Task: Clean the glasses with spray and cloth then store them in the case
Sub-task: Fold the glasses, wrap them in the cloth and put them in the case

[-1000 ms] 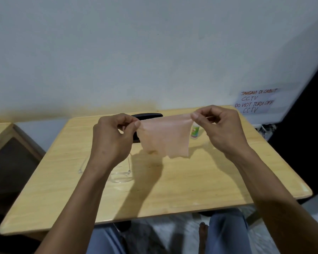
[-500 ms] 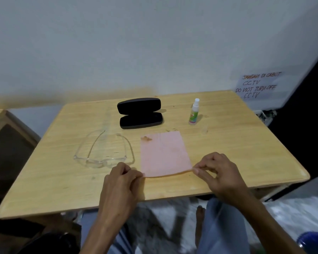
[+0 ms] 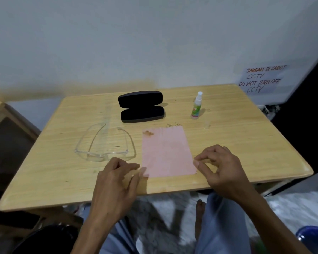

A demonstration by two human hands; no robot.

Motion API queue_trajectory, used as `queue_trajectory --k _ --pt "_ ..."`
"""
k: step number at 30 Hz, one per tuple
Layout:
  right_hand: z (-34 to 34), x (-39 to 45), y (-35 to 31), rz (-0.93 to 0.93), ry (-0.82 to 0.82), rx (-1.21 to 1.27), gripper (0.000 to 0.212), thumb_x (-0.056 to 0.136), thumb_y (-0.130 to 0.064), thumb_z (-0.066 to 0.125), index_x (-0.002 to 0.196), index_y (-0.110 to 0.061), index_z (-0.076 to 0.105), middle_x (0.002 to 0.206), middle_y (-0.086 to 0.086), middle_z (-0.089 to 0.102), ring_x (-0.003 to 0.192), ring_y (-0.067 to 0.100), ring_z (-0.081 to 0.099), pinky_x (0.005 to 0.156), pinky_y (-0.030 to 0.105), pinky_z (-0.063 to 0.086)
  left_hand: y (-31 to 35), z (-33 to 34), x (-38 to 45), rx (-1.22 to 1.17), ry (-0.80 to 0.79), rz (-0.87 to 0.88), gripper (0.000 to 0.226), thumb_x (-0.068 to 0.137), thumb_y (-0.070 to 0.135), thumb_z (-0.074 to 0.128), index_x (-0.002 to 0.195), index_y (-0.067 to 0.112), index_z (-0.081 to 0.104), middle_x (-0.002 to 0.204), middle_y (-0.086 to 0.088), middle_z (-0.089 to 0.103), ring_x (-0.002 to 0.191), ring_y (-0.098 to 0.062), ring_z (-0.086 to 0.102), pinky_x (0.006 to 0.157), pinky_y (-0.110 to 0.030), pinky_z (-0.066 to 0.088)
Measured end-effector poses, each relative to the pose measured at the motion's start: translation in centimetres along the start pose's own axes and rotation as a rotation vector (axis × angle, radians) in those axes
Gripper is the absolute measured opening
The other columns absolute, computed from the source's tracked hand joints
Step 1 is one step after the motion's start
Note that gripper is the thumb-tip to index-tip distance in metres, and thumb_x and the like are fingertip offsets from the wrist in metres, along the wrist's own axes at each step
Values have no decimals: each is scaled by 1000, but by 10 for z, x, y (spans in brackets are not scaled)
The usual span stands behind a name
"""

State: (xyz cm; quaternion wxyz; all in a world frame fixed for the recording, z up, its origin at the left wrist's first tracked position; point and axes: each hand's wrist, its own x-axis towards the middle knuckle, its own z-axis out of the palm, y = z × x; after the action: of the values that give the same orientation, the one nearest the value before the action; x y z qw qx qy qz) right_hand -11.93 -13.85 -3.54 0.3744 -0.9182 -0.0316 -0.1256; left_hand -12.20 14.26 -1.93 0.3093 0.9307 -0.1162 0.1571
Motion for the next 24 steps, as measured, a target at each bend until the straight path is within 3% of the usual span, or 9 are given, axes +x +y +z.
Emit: queue_trajectory --k 3,5,8,11,14,16,20,24 --pt "9 13 -22 -18 53 52 0 87 -26 76 87 -25 76 90 -14 66 86 4 58 75 28 50 -4 -20 9 0 128 -89 17 82 25 77 99 21 77 82 5 58 67 0 55 58 -22 45" --pt "19 26 -43 11 26 104 5 89 -29 73 85 -28 75 87 -17 67 79 -3 57 69 12 42 -15 -37 20 49 211 -180 19 83 26 75 101 19 76 85 0 62 69 -11 58 65 -31 52" --pt "40 50 -77 56 -64 181 12 92 -30 69 85 -25 76 77 -21 67 74 -12 56 62 6 39 -44 -60 42 124 277 -377 26 86 36 69 105 19 75 92 -7 70 85 -28 64 82 -43 52" --pt "68 75 -107 131 -156 251 18 93 -33 69 88 -18 78 73 -17 67 65 -7 58 57 8 38 -73 -75 61 106 249 -585 33 86 46 65 104 21 75 98 -6 75 95 -31 67 90 -50 52" --pt "91 92 -125 233 -232 274 23 91 -38 71 83 -17 77 75 -7 72 70 6 66 65 24 52 -87 -79 73 -17 111 -706 34 87 47 65 103 19 76 97 -5 75 96 -29 65 87 -46 54" --pt "101 96 -130 274 -268 234 28 90 -41 71 81 -15 77 77 -2 75 75 15 70 71 33 59 -92 -79 77 -80 60 -726 32 89 42 66 106 17 76 96 -5 73 92 -25 63 82 -39 53" --pt "110 97 -131 306 -319 207 39 91 -41 69 79 -5 76 79 9 77 79 24 72 74 36 59 -100 -75 76 -200 45 -743 21 90 31 68 97 14 77 77 10 66 77 -9 59 69 -29 43" --pt "111 97 -135 317 -333 319 29 88 -38 74 74 -13 77 76 7 77 80 24 74 84 43 61 -102 -79 74 -299 50 -734 14 89 28 70 90 16 77 84 5 71 88 -15 64 65 -27 42"
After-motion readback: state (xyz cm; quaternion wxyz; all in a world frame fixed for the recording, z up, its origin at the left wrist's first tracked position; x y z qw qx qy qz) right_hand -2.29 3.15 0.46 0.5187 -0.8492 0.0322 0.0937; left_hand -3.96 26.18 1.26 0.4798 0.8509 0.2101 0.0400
